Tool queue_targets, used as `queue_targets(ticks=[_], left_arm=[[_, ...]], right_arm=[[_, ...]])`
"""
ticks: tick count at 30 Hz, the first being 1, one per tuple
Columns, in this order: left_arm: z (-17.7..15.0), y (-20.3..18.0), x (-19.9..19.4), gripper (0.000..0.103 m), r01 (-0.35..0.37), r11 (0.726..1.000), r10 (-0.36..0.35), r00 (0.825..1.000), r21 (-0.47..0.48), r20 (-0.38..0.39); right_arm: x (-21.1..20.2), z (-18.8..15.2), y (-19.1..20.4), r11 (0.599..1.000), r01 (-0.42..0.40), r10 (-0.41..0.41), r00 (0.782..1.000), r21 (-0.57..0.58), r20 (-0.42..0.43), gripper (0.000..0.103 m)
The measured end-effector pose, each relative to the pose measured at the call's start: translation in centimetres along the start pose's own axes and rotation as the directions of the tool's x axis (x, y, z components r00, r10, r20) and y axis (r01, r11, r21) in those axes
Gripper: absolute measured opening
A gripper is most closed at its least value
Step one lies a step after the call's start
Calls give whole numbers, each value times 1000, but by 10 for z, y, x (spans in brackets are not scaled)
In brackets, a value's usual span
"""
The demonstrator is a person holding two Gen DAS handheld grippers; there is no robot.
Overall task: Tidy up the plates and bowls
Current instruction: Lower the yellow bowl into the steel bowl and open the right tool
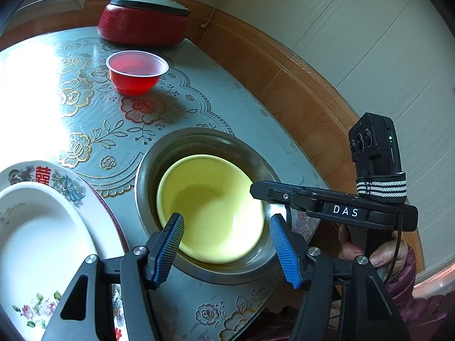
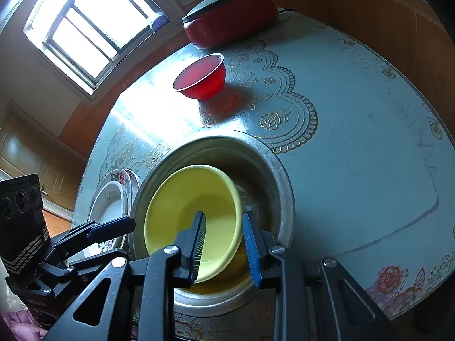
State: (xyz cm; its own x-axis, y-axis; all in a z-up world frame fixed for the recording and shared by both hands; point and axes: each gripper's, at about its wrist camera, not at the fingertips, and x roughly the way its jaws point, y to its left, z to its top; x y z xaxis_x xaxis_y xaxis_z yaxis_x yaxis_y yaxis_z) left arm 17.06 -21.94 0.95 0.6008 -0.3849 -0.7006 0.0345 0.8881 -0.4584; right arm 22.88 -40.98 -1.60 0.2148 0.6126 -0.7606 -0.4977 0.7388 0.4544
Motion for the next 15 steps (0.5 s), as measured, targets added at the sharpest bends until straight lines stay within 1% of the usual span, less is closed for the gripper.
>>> queue_targets(ticks=[7,15], left_arm=[[0,-2,-6,64,-9,1000,9,1000,5,18],[9,6,-14,68,-29,999,30,998,-25,51]], right_arm=[[-6,4,0,1000,-11,11,1000,1,13,27],[-12,16,4,999,-36,37,999,-14,24,29]])
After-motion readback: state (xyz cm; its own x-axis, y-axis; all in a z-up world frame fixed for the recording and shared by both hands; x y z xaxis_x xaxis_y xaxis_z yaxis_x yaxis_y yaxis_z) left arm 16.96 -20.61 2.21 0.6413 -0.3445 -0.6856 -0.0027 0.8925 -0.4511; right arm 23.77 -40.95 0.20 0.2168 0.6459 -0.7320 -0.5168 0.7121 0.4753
